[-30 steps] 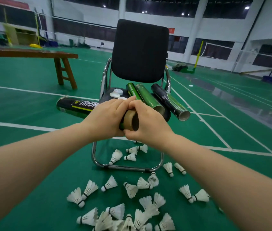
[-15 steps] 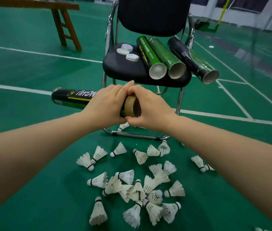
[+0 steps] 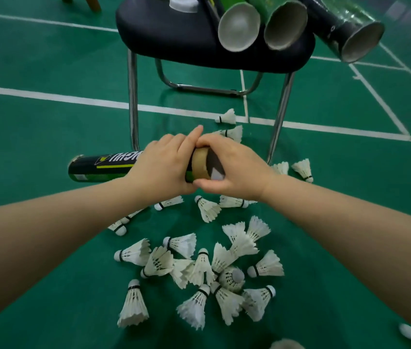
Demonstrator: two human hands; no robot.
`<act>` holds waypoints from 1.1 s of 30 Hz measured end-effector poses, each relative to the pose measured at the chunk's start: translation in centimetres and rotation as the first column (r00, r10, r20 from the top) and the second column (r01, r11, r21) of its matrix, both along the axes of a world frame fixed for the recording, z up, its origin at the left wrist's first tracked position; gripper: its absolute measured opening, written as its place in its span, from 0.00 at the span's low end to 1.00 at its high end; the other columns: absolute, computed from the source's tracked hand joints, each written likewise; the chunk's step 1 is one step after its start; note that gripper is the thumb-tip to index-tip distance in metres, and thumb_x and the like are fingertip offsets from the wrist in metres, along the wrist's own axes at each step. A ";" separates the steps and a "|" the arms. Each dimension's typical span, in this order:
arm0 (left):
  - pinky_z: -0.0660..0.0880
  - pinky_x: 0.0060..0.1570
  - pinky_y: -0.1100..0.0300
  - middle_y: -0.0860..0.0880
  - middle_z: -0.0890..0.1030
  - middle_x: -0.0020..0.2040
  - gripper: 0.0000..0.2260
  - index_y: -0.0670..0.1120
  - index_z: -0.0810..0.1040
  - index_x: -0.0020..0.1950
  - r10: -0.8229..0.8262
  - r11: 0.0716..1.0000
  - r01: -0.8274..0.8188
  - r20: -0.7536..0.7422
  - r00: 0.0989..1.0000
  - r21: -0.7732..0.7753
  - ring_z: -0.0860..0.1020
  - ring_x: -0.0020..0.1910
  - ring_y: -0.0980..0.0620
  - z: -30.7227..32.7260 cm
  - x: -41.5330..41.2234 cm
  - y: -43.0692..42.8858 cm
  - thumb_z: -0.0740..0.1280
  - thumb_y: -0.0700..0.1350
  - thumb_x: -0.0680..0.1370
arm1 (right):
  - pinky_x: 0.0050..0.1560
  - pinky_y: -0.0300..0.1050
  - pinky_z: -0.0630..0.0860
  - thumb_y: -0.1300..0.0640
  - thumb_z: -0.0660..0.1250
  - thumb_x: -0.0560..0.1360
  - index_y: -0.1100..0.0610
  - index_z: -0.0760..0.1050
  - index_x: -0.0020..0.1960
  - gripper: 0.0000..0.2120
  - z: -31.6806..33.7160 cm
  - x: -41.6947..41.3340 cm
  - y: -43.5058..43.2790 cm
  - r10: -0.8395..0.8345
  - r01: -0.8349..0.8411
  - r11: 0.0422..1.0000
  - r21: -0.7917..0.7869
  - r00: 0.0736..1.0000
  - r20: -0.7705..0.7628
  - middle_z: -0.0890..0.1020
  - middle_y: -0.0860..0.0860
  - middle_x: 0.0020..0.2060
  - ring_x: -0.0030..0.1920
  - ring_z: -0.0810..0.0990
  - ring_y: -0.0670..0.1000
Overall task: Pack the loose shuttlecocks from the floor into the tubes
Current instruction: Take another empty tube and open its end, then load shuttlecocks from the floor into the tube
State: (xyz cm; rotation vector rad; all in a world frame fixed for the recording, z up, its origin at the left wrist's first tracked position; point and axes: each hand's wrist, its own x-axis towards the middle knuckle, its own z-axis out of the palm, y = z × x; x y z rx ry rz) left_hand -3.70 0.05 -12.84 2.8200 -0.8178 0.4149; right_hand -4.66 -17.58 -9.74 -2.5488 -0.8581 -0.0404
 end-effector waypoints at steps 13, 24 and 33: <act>0.71 0.56 0.47 0.43 0.72 0.63 0.46 0.46 0.49 0.78 0.086 0.996 -0.078 -0.209 0.974 0.046 0.70 0.60 0.42 -5.1 2.6 -3.8 0.71 0.59 0.69 | 0.59 0.40 0.69 0.43 0.64 0.71 0.53 0.64 0.69 0.29 -5.9 2.8 -4.5 -0.087 0.108 0.988 0.111 0.980 -0.179 0.71 0.49 0.63 0.58 0.70 0.43; 0.68 0.60 0.47 0.45 0.71 0.64 0.40 0.49 0.59 0.74 0.153 0.983 -0.113 -0.300 0.942 0.147 0.68 0.63 0.43 -8.1 3.2 -2.8 0.71 0.60 0.68 | 0.50 0.47 0.73 0.55 0.57 0.78 0.54 0.71 0.61 0.13 -12.9 5.8 -10.1 -0.480 0.405 0.870 -0.282 0.828 -0.289 0.78 0.52 0.56 0.49 0.76 0.52; 0.67 0.59 0.47 0.45 0.71 0.64 0.38 0.50 0.61 0.73 0.179 0.980 -0.141 -0.305 0.935 0.144 0.69 0.63 0.43 -9.1 3.9 -3.3 0.71 0.60 0.68 | 0.50 0.49 0.71 0.64 0.57 0.74 0.57 0.66 0.61 0.16 -17.9 6.9 -13.2 -0.666 0.419 0.696 -0.583 0.679 -0.308 0.76 0.57 0.55 0.53 0.75 0.57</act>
